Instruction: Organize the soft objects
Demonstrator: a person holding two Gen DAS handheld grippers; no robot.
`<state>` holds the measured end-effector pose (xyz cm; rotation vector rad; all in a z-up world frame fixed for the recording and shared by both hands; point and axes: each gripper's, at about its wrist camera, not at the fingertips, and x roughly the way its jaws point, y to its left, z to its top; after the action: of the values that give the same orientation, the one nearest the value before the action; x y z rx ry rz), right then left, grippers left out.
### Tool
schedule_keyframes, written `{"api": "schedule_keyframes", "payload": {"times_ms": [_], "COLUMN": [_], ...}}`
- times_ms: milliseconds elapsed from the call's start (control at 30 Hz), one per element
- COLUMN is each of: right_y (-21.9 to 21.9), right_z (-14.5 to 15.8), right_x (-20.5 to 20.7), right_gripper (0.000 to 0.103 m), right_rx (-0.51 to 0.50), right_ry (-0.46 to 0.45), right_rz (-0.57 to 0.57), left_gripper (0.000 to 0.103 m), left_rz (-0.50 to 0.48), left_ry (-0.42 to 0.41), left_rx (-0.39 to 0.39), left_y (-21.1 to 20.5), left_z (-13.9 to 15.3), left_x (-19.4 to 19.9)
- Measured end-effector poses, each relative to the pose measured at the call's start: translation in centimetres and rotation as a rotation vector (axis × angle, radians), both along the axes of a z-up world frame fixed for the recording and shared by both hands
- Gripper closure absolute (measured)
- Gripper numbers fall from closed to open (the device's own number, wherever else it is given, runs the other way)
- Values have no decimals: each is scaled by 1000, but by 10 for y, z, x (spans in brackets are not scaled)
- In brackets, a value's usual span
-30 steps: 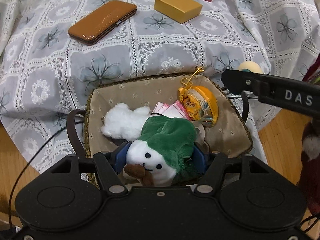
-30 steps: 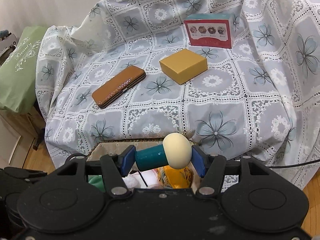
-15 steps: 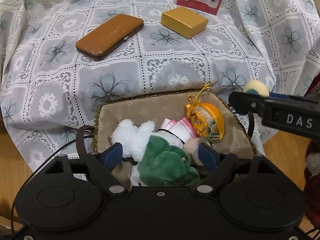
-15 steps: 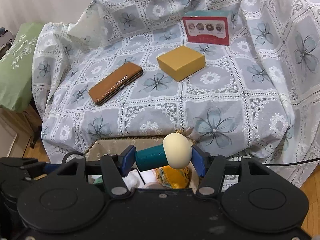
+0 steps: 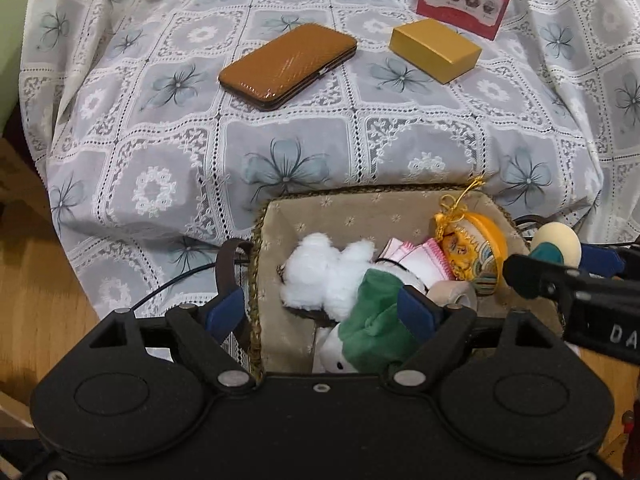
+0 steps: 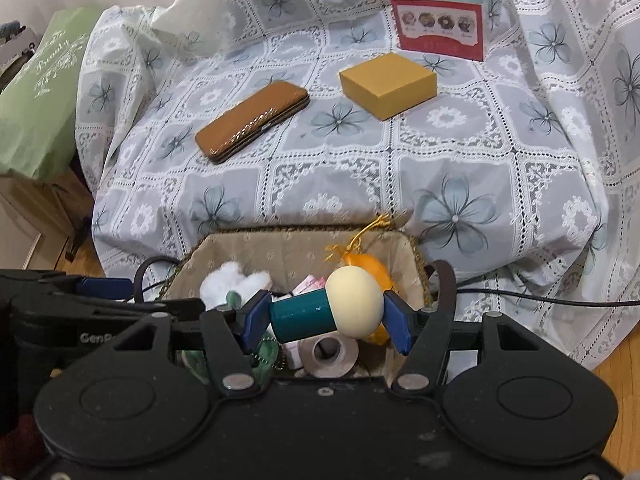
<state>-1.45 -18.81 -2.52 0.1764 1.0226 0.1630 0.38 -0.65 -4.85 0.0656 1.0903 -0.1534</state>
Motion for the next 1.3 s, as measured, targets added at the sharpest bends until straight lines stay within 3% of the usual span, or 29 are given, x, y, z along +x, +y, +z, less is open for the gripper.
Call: {"api": "schedule_keyframes", "payload": {"times_ms": [600,667,767,1300], "right_y": [0,0,-1,-12], "right_z": [3,6,10,21], "right_x": [-14,-15,-18,-35], "right_gripper": [42,40,36,20], "right_rx": [-16,-15,-18,-59], "right_ry": [10,1,-15,-50], "right_rz": [6,9,6,-78], "left_gripper": [22,22,11,11], "left_rz": [74,79,81,133], "left_ry": [-9,-16,-30,-115], "left_rx": [26,33,54,68], "left_y": [3,3,2,-1], "left_z": [-1,0,3,20], "left_x": [-13,-15,-18,-43]}}
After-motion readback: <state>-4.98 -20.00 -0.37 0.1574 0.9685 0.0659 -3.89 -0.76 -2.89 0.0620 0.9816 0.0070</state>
